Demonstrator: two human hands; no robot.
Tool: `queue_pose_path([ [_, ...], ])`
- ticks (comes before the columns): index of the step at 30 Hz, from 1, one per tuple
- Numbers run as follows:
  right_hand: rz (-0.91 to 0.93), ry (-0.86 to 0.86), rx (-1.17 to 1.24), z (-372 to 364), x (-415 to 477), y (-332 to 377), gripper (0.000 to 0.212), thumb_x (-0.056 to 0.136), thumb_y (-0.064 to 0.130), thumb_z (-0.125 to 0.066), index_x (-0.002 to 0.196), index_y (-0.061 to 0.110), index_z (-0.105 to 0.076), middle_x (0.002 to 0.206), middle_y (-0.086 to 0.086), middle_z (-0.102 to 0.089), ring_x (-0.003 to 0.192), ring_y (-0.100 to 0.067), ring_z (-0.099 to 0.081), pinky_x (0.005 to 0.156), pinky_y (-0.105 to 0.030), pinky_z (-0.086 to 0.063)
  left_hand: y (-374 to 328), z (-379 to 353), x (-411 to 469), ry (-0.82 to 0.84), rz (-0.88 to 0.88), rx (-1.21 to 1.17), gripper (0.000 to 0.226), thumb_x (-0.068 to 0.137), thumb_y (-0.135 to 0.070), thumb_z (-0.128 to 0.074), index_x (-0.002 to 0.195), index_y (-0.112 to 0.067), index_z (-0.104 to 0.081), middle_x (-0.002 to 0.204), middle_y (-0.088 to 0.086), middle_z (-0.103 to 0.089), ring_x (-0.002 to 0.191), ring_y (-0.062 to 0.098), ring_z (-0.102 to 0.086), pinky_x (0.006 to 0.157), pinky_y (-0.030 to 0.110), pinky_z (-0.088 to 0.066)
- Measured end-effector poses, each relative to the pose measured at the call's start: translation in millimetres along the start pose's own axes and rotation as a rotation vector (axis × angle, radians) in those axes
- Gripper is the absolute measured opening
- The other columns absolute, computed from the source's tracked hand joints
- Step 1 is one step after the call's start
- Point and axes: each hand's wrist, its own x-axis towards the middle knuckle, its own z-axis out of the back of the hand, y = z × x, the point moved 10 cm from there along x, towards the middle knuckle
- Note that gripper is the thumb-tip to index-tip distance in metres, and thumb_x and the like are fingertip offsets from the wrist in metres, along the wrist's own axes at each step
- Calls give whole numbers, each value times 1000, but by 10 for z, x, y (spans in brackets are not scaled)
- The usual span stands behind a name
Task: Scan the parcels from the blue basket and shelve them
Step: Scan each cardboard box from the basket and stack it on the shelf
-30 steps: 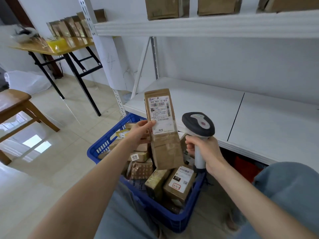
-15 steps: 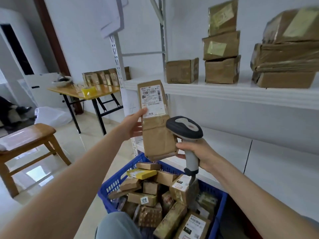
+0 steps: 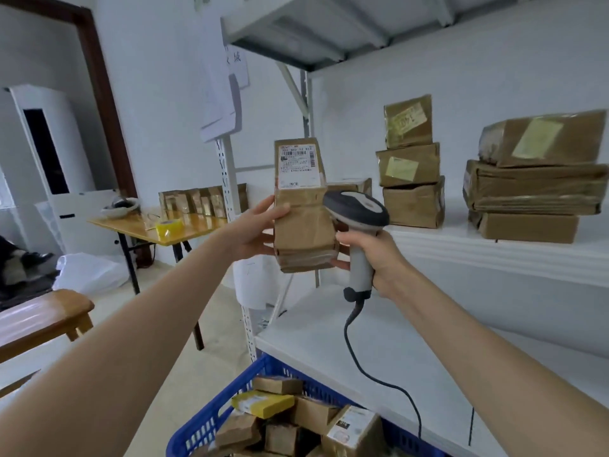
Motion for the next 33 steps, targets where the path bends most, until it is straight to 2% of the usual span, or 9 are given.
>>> queue_pose_path([
  [3,70,-34,29,-68,251,461,15,82,-3,-67,93,6,-64,81,-8,-67,75,-21,-65,78,-46,-59,-480,5,296,-84,-18,50,40,93,-46,-55,127,-25,-55,114,11,-62,101,33,-65,94,55,-50],
  [6,116,-95,23,-67,488,849,13,81,-1,-70,91,5,-62,82,-9,-63,80,-24,-63,80,-46,-59,-881,-90,575,-88,-40,108,35,92,-52,-52,105,-21,-60,102,5,-63,90,28,-65,92,49,-52],
  [10,159,-144,-30,0,776,1168,18,81,1,-70,95,7,-61,88,-8,-62,88,-24,-62,81,-43,-58,-1128,-167,926,-79,-18,222,30,88,-51,-59,102,-25,-59,102,-3,-65,99,18,-61,94,41,-50],
  [13,158,-162,-75,78,991,1222,16,81,1,-71,88,11,-60,89,-6,-62,90,-23,-62,86,-44,-57,-1138,-201,1201,-68,-23,255,34,85,-47,-65,111,-25,-60,110,-2,-63,105,18,-61,88,36,-52],
  [19,140,-211,-165,192,1325,1162,15,81,5,-71,87,10,-59,90,-6,-62,83,-19,-62,78,-32,-58,-1127,-217,1612,-137,-190,177,44,94,-41,-56,132,-19,-54,104,1,-61,86,19,-61,73,30,-55],
  [22,124,-235,-214,235,1442,1067,19,80,10,-72,93,11,-58,86,-4,-61,78,-19,-61,88,-39,-56,-1129,-227,1685,-251,-311,277,48,98,-32,-50,143,-17,-42,114,4,-58,94,19,-58,61,18,-53],
  [25,105,-239,-236,258,1485,972,35,78,14,-74,109,10,-57,89,-2,-60,80,-18,-59,92,-44,-54,-1243,-269,1659,-403,-457,549,47,100,-24,-46,147,-23,-37,129,10,-53,109,26,-57,83,27,-53],
  [29,100,-331,-281,429,1432,905,44,76,15,-73,116,7,-60,95,-5,-63,89,-24,-62,90,-41,-54,-1309,-524,1370,-677,-641,1161,56,98,-15,-46,148,-33,-28,155,8,-22,140,28,-27,112,41,-29],
  [33,99,-406,-272,626,1322,812,35,76,12,-70,109,6,-59,90,-5,-62,83,-22,-61,90,-44,-55,-960,-840,1385,-580,-604,1427,75,94,-29,-46,151,-37,2,160,6,6,147,29,7,118,51,-2],
])
